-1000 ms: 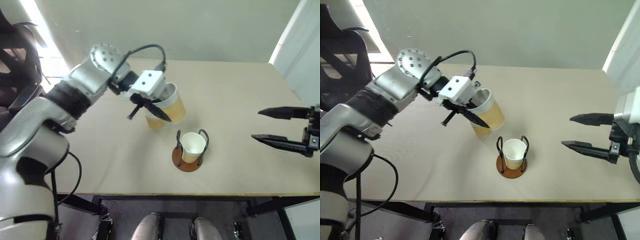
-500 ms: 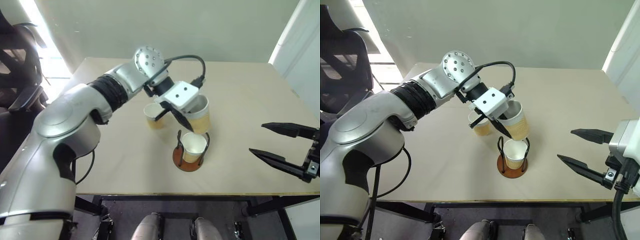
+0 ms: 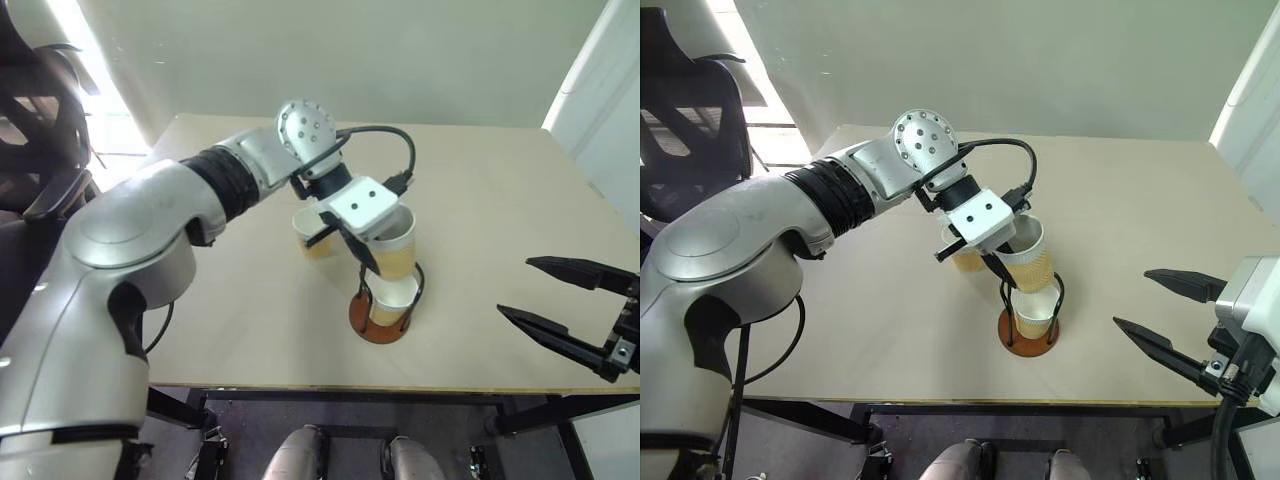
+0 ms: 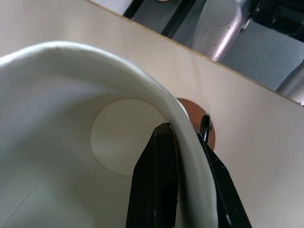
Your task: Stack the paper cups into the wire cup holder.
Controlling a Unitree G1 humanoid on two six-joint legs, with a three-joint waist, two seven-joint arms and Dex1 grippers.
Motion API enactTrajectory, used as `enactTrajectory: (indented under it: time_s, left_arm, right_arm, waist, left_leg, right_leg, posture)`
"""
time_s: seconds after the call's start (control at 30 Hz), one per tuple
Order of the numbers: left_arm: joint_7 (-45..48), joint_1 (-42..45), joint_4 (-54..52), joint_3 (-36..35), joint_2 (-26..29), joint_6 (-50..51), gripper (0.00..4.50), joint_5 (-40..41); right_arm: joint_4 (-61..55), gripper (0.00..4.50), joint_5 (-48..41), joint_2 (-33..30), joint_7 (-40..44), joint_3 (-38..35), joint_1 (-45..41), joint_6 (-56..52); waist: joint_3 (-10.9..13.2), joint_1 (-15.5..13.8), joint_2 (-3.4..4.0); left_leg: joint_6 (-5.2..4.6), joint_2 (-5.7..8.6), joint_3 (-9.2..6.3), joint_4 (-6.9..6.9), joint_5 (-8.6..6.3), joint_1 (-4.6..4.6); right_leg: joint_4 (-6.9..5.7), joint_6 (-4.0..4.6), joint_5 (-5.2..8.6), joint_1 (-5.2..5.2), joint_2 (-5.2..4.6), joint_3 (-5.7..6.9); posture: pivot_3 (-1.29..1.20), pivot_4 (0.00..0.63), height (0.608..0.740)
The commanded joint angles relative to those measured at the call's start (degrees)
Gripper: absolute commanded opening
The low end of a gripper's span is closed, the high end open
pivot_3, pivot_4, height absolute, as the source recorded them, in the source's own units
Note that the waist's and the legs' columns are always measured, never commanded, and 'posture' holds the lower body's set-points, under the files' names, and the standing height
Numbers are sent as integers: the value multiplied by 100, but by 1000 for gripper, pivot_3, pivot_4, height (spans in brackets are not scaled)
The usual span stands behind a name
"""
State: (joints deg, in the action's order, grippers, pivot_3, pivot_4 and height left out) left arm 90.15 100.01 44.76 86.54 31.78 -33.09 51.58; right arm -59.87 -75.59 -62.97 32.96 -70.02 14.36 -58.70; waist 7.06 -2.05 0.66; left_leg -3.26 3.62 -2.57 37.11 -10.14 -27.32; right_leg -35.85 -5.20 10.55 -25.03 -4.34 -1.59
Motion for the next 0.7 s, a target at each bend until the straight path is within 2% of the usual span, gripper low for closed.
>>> enactTrajectory:
  time_s: [0.03,0.53,0.57,0.7]
  left_arm:
    - [235,216,-81,32,9,-100,16,154]
    - [235,133,58,98,-163,-99,16,160]
    - [235,127,67,89,-171,-91,524,165]
    - [235,115,116,60,-204,-80,1489,160]
  right_arm:
    - [-13,2956,-113,-83,-179,-251,128,241]
    - [-13,2956,-436,-216,-557,-499,814,676]
    - [-13,2956,-441,-221,-571,-507,848,697]
    - [-13,2956,-434,-230,-607,-522,974,785]
  waist:
    - [0,-4,0]
    - [0,-15,0]
    - [0,-15,0]
    - [0,-15,-1]
  left_leg:
    - [0,0,0,0,0,0]
    - [0,0,-1,1,0,1]
    - [0,0,0,1,0,2]
    - [0,0,0,1,0,2]
  right_leg:
    - [0,0,0,0,0,0]
    - [0,1,-1,5,0,0]
    - [0,2,-1,5,0,0]
    - [-1,2,-1,6,0,1]
  posture:
    - [0,150,740]
    - [0,150,740]
    - [0,150,740]
    - [0,150,740]
